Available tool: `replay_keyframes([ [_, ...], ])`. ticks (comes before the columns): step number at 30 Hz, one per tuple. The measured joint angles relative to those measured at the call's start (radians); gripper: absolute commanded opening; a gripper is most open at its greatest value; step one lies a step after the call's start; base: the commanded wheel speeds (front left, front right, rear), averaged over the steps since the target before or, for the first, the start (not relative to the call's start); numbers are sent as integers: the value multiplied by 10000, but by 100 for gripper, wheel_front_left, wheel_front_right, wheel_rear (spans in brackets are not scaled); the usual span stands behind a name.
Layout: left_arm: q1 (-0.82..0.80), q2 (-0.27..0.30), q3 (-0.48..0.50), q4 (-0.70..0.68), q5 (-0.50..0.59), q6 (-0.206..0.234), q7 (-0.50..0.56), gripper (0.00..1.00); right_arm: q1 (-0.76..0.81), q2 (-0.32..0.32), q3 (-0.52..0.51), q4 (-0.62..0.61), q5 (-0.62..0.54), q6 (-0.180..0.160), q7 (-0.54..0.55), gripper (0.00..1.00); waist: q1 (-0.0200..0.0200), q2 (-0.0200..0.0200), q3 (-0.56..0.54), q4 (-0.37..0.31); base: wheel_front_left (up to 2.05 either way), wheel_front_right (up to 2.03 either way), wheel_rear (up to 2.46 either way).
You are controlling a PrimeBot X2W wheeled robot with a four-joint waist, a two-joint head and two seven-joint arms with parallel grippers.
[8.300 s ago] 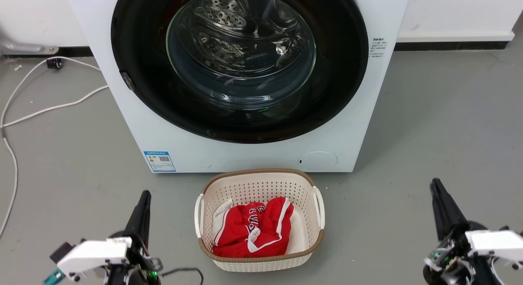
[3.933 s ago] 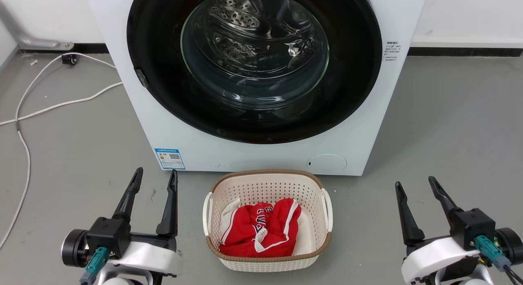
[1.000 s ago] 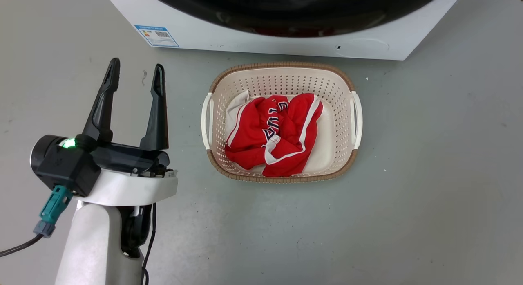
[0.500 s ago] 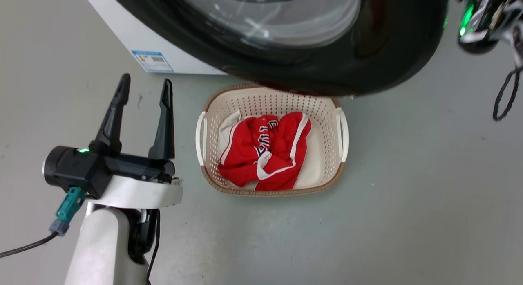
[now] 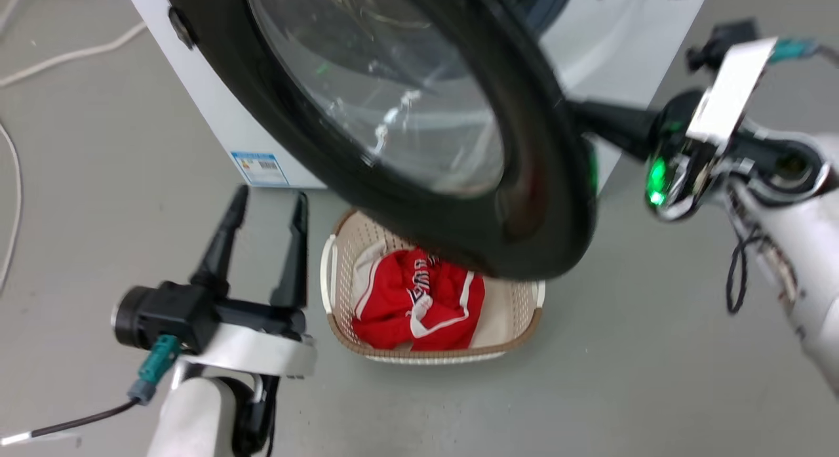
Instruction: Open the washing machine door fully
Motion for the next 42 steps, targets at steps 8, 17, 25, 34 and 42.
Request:
replay_keyframes([
  [8,592,-127,-113,221,6,0,0,100,1337,105,861,-1342,2,0,-17,0,-1,0,-963,128,0,0,0],
  [17,970,-121,2,330,59,0,0,100,1723,623,1643,-1893,-146,0,-915,0,-2,0,-1493,208,0,0,0],
  [25,1025,-148,25,339,79,0,0,100,1732,1231,2266,-2029,-230,0,-1515,0,-1,0,-1535,256,0,0,0],
  [34,1022,-194,125,305,79,0,0,100,1845,1363,2447,-2477,50,0,-1935,0,0,0,-1416,224,0,0,0],
  [42,1015,-213,372,286,69,0,0,100,2317,878,1152,-2621,-506,2,-4964,0,0,0,-1379,148,0,0,0],
])
